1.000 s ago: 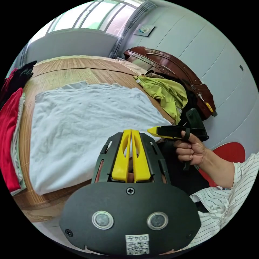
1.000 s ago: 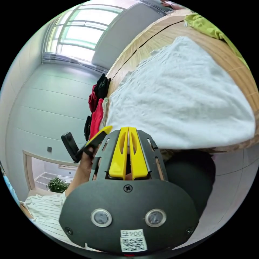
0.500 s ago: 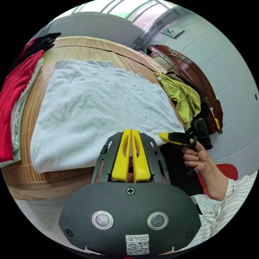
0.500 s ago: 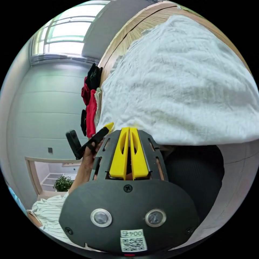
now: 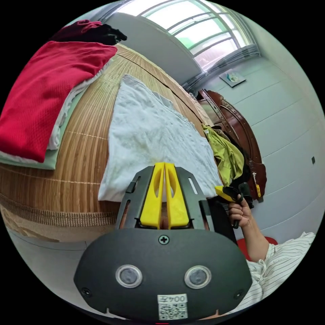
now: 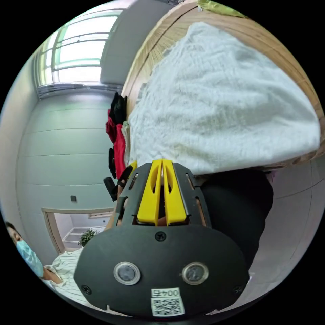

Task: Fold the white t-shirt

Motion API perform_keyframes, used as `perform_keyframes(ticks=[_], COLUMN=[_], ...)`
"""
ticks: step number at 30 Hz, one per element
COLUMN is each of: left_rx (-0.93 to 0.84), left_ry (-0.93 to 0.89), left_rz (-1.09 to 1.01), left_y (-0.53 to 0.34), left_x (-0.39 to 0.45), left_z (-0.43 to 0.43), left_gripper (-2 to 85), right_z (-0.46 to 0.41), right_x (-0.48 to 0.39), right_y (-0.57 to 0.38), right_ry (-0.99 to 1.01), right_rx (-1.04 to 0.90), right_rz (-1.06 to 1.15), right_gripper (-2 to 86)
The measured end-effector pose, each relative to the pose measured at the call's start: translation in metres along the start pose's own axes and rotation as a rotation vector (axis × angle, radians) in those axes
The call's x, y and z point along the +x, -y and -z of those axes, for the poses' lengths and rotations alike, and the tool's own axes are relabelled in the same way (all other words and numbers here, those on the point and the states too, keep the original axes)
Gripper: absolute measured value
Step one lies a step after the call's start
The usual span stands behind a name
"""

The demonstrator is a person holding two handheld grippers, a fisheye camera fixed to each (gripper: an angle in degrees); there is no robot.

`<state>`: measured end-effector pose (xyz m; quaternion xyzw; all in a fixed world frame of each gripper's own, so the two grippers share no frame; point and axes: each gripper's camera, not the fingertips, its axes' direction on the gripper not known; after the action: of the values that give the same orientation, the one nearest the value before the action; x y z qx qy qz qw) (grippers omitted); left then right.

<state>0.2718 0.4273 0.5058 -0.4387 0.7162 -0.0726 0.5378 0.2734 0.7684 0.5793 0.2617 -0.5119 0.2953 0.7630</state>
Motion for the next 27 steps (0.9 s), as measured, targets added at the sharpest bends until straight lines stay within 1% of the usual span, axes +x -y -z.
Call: perform_keyframes(ticks=[2, 3, 4, 5, 7, 9, 10, 11, 12, 16, 19, 22, 24, 27], left_rx=[0.033, 0.03, 0.024, 0.002, -0.08, -0.232, -0.277, -0.388, -0.413, -0.334, -0.282, -0.252, -0.264, -0.314], left_ry=[-0.012, -0.009, -0.008, -0.006, 0.009, 0.111, 0.145, 0.201, 0.232, 0.184, 0.192, 0.162, 0.167, 0.2], left_rz=[-0.054, -0.118, -0.157, -0.241, -0.393, -0.589, -0.613, -0.629, -0.62, -0.598, -0.671, -0.773, -0.898, -1.048], left_y=[-0.004, -0.006, -0.008, -0.011, -0.018, -0.034, -0.038, -0.046, -0.051, -0.059, -0.073, -0.093, -0.116, -0.146], left_x=[0.029, 0.055, 0.07, 0.102, 0.152, 0.209, 0.218, 0.228, 0.235, 0.273, 0.318, 0.372, 0.42, 0.474], left_z=[0.001, -0.003, -0.007, -0.019, -0.048, -0.099, -0.112, -0.139, -0.152, -0.148, -0.155, -0.175, -0.199, -0.233], left_gripper=[0.2, 0.2, 0.2, 0.2, 0.2, 0.2, 0.2, 0.2, 0.3, 0.5, 1.1, 3.2, 6.4, 8.8], right_z=[0.055, 0.069, 0.099, 0.125, 0.153, 0.172, 0.182, 0.192, 0.196, 0.234, 0.255, 0.269, 0.274, 0.278], right_x=[0.006, 0.01, 0.023, 0.04, 0.069, 0.096, 0.112, 0.124, 0.129, 0.16, 0.185, 0.203, 0.21, 0.22], right_y=[-0.007, -0.01, -0.016, -0.024, -0.033, -0.038, -0.04, -0.041, -0.041, -0.036, -0.025, -0.006, 0.007, 0.027], right_ry=[0.038, 0.047, 0.068, 0.1, 0.167, 0.212, 0.232, 0.242, 0.24, 0.217, 0.234, 0.261, 0.26, 0.267], right_rx=[0.112, 0.138, 0.197, 0.254, 0.307, 0.346, 0.37, 0.388, 0.395, 0.451, 0.478, 0.475, 0.46, 0.404], right_rz=[0.031, 0.028, 0.01, -0.016, -0.067, -0.128, -0.169, -0.2, -0.213, -0.266, -0.305, -0.316, -0.319, -0.313], right_gripper=[0.3, 0.5, 1.6, 2.6, 3.7, 4.1, 4.3, 4.7, 5.0, 9.0, 11.0, 11.1, 10.2, 5.8])
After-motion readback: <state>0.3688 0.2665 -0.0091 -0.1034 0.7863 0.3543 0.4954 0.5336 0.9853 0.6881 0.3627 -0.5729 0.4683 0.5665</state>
